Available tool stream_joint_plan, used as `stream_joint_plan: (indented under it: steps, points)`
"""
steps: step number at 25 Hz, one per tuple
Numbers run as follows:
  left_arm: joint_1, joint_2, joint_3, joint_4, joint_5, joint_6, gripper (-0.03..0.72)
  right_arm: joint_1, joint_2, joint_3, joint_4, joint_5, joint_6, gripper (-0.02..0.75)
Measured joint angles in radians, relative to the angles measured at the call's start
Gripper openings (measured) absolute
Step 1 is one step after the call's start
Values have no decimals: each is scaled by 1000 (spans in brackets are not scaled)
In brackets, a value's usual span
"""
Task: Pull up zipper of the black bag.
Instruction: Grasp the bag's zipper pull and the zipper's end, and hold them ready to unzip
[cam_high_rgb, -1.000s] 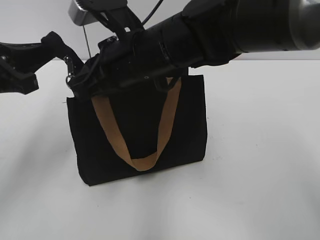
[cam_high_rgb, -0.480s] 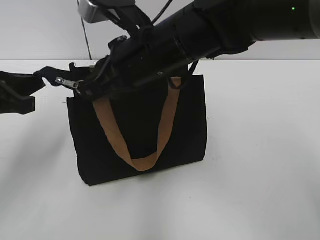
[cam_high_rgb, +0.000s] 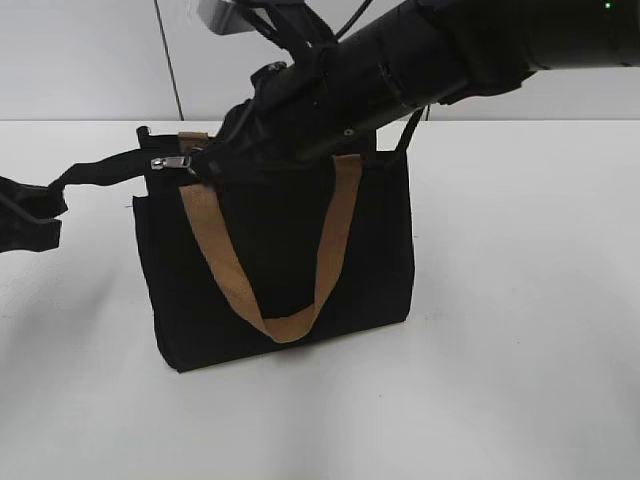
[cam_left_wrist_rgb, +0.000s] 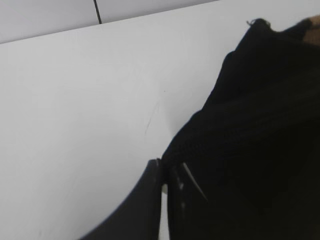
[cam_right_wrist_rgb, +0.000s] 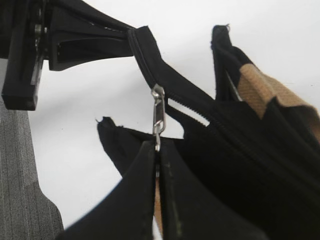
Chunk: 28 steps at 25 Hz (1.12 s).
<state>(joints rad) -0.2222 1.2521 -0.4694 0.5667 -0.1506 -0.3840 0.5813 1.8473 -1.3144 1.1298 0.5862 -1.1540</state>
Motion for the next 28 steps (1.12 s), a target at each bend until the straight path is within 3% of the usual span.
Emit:
stream_joint_plan:
  steps: [8,22,28]
  points:
    - [0,0,0,-20,11,0,-6,-119,-24,0,-28,76,28,-1]
    - [0,0,0,-23,12,0,-6,-362,-87,0,-264,261,217,-1]
    - [-1,0,0,-39,5,0,-6,-380,-87,0,-261,297,242,-1]
